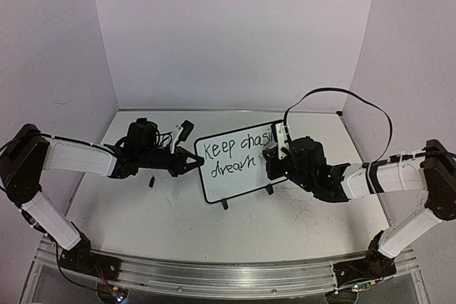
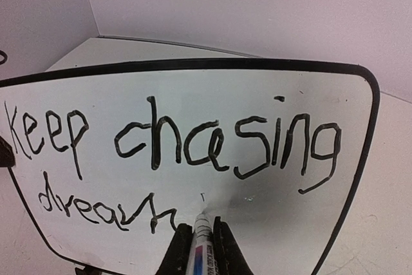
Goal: Write a sentence on the whiteboard
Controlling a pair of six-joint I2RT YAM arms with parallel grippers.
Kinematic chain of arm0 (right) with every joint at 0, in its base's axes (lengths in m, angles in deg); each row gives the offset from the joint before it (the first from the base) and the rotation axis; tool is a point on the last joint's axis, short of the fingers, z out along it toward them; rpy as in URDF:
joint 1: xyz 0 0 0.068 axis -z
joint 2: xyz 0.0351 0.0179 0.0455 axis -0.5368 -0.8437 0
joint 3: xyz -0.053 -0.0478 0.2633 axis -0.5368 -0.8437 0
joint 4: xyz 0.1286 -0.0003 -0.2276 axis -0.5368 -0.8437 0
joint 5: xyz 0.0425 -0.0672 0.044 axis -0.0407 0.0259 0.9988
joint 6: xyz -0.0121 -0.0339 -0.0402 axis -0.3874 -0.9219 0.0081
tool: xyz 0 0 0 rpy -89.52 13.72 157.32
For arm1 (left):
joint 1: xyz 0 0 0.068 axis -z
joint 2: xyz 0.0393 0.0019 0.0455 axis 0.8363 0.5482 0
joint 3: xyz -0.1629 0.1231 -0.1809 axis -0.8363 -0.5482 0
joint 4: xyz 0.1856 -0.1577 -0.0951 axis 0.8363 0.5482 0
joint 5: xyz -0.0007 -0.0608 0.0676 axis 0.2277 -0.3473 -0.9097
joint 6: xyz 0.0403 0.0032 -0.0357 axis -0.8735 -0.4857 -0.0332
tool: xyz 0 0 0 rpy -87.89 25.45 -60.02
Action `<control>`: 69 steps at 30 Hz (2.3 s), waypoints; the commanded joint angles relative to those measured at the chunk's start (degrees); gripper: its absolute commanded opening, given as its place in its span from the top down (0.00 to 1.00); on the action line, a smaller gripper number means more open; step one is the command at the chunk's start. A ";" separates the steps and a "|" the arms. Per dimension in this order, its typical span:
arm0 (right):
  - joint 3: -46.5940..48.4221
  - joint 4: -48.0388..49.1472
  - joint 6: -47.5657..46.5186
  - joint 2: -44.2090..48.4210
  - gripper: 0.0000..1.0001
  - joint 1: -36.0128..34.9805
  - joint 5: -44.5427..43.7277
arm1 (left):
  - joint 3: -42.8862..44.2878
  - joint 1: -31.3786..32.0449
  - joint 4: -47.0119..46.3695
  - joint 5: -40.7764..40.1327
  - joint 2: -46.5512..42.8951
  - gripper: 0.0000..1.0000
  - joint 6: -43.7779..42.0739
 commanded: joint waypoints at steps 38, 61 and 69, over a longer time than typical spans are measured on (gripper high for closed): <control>1.57 -0.91 1.55 -2.81 1.00 -2.05 -4.07 | 1.41 -1.11 4.26 -8.53 1.50 1.00 -5.33; 0.92 -1.85 2.58 -3.40 1.00 -3.06 -4.91 | 1.52 -1.10 4.46 -8.58 1.54 1.00 -5.26; 2.27 -0.41 2.83 -3.83 1.00 -3.45 -3.48 | 1.37 -1.09 4.52 -8.75 1.34 1.00 -5.29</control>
